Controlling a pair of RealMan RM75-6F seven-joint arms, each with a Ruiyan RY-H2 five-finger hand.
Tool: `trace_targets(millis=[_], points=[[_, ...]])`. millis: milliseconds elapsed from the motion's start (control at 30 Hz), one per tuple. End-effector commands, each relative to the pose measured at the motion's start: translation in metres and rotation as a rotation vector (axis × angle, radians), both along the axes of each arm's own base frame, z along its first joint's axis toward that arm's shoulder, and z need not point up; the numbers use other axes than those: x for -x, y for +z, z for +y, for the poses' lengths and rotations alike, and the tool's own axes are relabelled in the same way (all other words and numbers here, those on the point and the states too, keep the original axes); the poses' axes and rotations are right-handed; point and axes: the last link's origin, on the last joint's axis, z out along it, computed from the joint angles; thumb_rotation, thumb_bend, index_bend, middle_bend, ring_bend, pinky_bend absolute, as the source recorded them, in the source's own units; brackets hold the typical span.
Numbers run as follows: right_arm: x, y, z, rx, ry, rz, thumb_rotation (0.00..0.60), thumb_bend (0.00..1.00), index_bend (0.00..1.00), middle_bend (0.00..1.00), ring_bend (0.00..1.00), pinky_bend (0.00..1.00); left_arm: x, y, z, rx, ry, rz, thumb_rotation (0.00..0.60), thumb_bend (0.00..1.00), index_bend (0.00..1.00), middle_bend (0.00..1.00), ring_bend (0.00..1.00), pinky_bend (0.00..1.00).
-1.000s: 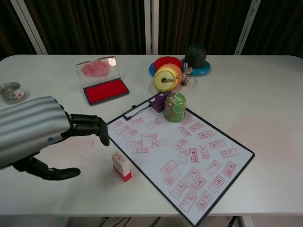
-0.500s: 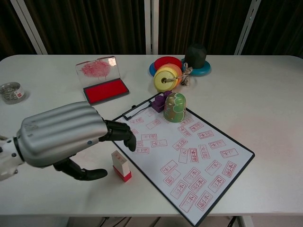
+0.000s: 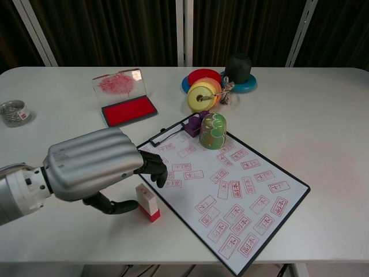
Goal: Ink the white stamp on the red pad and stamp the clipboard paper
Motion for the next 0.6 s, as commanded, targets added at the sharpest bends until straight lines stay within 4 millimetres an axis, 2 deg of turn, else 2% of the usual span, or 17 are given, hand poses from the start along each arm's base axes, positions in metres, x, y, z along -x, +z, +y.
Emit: trace_targets(millis=[33,600], points=[[-0.0001,-0.0003,-0.0005,-0.001,0.000,-0.001,0.600,0.25,0.00,0.00,0.00,0.00,0.0002,-0.0011,-0.0003,-0.001,-0.005,-0.001,0.600,0.29,0.43,0.43,0.94,1.00],[0.0016,-0.0018,-0.0004,-0.005,-0.006,0.000,0.600,0.25,0.00,0.00,0.00,0.00,0.0006,-0.0074,-0.0018,0.018,-0.004,-0.002,0.600,0.31,0.46,0.47,0.95,1.00]])
